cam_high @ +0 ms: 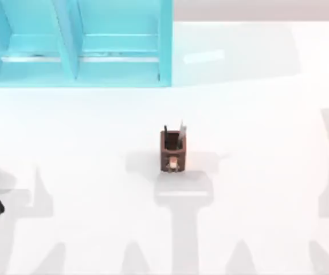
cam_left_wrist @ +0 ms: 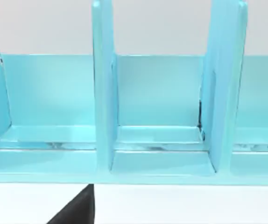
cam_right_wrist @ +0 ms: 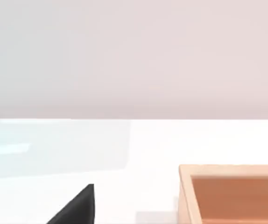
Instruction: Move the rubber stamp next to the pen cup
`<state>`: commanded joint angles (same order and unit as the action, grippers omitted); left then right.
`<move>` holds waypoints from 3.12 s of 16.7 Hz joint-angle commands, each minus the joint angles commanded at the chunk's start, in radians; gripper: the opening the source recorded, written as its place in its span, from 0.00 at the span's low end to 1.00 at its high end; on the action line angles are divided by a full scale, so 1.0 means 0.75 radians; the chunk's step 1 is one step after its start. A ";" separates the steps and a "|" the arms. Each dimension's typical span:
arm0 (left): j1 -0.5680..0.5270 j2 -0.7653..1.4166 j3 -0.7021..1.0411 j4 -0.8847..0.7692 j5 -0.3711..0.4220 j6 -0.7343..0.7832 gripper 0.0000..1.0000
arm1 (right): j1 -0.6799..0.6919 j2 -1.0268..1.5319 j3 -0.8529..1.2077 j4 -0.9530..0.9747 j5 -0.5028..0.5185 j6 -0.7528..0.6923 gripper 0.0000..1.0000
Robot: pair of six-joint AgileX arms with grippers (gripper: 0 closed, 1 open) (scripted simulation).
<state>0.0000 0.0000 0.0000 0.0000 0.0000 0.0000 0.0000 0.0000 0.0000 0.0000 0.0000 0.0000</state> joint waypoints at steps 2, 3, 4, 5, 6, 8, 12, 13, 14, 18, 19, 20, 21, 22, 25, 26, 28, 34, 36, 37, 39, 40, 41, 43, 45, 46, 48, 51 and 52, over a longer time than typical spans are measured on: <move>0.000 0.000 0.000 0.000 0.000 0.000 1.00 | 0.000 0.000 0.000 0.000 0.000 0.000 1.00; 0.002 0.014 0.014 -0.013 -0.001 0.002 1.00 | 0.000 0.000 0.000 0.000 0.000 0.000 1.00; 0.006 0.042 0.041 -0.039 -0.001 0.006 1.00 | 0.000 0.000 0.000 0.000 0.000 0.000 1.00; 0.012 0.084 0.083 -0.077 -0.002 0.012 1.00 | 0.000 0.000 0.000 0.000 0.000 0.000 1.00; 0.018 0.140 0.138 -0.126 -0.002 0.019 1.00 | 0.000 0.000 0.000 0.000 0.000 0.000 1.00; 0.034 0.295 0.289 -0.250 -0.001 0.039 1.00 | 0.000 0.000 0.000 0.000 0.000 0.000 1.00; 0.075 0.765 0.691 -0.579 0.001 0.088 1.00 | 0.000 0.000 0.000 0.000 0.000 0.000 1.00; 0.086 0.908 0.802 -0.672 0.001 0.101 1.00 | 0.000 0.000 0.000 0.000 0.000 0.000 1.00; 0.098 1.054 0.914 -0.767 0.002 0.114 1.00 | 0.000 0.000 0.000 0.000 0.000 0.000 1.00; 0.145 1.606 1.338 -1.142 0.003 0.166 1.00 | 0.000 0.000 0.000 0.000 0.000 0.000 1.00; 0.156 1.724 1.434 -1.229 0.003 0.179 1.00 | 0.000 0.000 0.000 0.000 0.000 0.000 1.00; 0.167 1.834 1.527 -1.310 0.003 0.191 1.00 | 0.000 0.000 0.000 0.000 0.000 0.000 1.00; 0.177 1.936 1.616 -1.387 0.003 0.202 1.00 | 0.000 0.000 0.000 0.000 0.000 0.000 1.00; 0.186 2.032 1.701 -1.456 0.003 0.213 1.00 | 0.000 0.000 0.000 0.000 0.000 0.000 1.00; 0.208 2.275 1.918 -1.624 0.002 0.239 1.00 | 0.000 0.000 0.000 0.000 0.000 0.000 1.00; 0.214 2.333 1.971 -1.664 0.002 0.245 1.00 | 0.000 0.000 0.000 0.000 0.000 0.000 1.00; 0.222 2.408 2.045 -1.718 0.001 0.254 1.00 | 0.000 0.000 0.000 0.000 0.000 0.000 1.00; 0.217 2.426 2.065 -1.731 0.001 0.255 1.00 | 0.000 0.000 0.000 0.000 0.000 0.000 1.00; 0.219 2.430 2.044 -1.710 0.001 0.254 1.00 | 0.000 0.000 0.000 0.000 0.000 0.000 1.00; 0.221 2.437 2.015 -1.679 0.001 0.253 1.00 | 0.000 0.000 0.000 0.000 0.000 0.000 1.00; 0.223 2.459 1.933 -1.575 0.001 0.255 1.00 | 0.000 0.000 0.000 0.000 0.000 0.000 1.00; 0.224 2.473 1.885 -1.503 0.001 0.256 1.00 | 0.000 0.000 0.000 0.000 0.000 0.000 1.00; 0.224 2.488 1.835 -1.428 0.001 0.258 1.00 | 0.000 0.000 0.000 0.000 0.000 0.000 1.00; 0.227 2.516 1.742 -1.306 0.001 0.260 1.00 | 0.000 0.000 0.000 0.000 0.000 0.000 1.00; 0.228 2.536 1.683 -1.239 0.001 0.262 1.00 | 0.000 0.000 0.000 0.000 0.000 0.000 1.00; 0.229 2.540 1.672 -1.227 0.002 0.262 1.00 | 0.000 0.000 0.000 0.000 0.000 0.000 1.00; 0.229 2.541 1.672 -1.226 0.002 0.262 1.00 | 0.000 0.000 0.000 0.000 0.000 0.000 1.00; 0.229 2.541 1.672 -1.226 0.002 0.262 0.85 | 0.000 0.000 0.000 0.000 0.000 0.000 1.00; 0.229 2.541 1.672 -1.226 0.002 0.262 0.77 | 0.000 0.000 0.000 0.000 0.000 0.000 1.00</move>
<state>0.1716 1.9055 1.2536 -0.9195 0.0011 0.1968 0.0000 0.0000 0.0000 0.0000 0.0000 0.0000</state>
